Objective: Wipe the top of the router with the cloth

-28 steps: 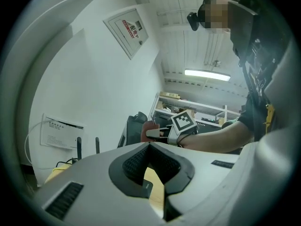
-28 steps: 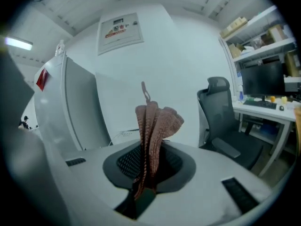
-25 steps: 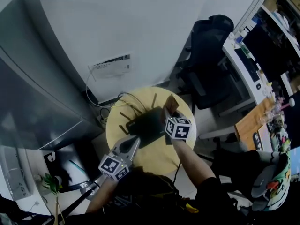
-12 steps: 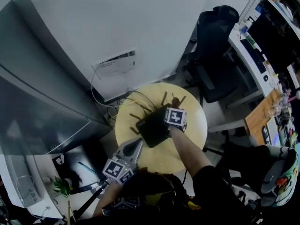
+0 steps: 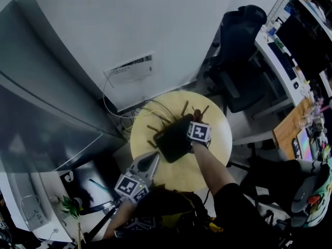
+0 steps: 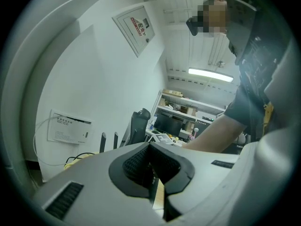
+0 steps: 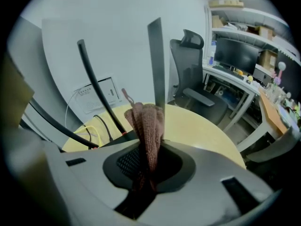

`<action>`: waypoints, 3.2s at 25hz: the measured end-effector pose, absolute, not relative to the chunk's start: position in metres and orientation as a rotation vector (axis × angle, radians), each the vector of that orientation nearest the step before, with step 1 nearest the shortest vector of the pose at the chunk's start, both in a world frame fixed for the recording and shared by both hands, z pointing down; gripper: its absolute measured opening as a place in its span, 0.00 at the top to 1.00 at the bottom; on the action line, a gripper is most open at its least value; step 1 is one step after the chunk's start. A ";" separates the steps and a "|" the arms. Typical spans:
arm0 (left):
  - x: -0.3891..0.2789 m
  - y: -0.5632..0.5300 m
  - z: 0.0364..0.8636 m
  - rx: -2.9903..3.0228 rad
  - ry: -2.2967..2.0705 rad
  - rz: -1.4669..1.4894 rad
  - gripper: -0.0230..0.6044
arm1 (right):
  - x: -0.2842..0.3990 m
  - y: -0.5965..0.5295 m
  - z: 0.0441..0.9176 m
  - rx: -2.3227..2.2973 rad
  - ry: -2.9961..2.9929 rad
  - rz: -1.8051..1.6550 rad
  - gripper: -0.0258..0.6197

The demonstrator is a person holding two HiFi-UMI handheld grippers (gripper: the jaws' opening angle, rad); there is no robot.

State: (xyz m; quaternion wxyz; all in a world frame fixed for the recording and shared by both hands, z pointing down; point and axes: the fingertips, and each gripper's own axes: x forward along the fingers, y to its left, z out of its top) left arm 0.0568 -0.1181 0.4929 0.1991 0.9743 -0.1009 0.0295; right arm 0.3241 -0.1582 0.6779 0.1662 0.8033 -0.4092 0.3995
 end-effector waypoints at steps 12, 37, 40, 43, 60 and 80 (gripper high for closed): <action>0.076 -0.108 0.482 2.735 -0.230 0.036 0.97 | 0.327 -0.148 0.631 2.471 -1.185 1.136 0.86; 0.086 -0.089 0.467 2.776 -0.398 0.016 0.97 | 0.261 -0.100 0.552 1.769 -2.051 0.576 0.86; 0.070 -0.093 0.474 2.746 -0.494 0.022 0.97 | 0.238 -0.093 0.588 1.567 -2.033 0.688 0.86; 0.051 -0.095 0.473 2.732 -0.585 0.018 0.97 | 0.202 -0.098 0.614 1.372 -2.049 0.686 0.86; -0.033 -0.082 0.474 2.643 -0.986 -0.011 0.97 | 0.097 -0.159 0.686 0.963 -2.052 1.217 0.86; -0.030 -0.078 0.484 2.610 -1.054 0.008 0.97 | 0.114 -0.168 0.715 1.003 -1.881 0.957 0.86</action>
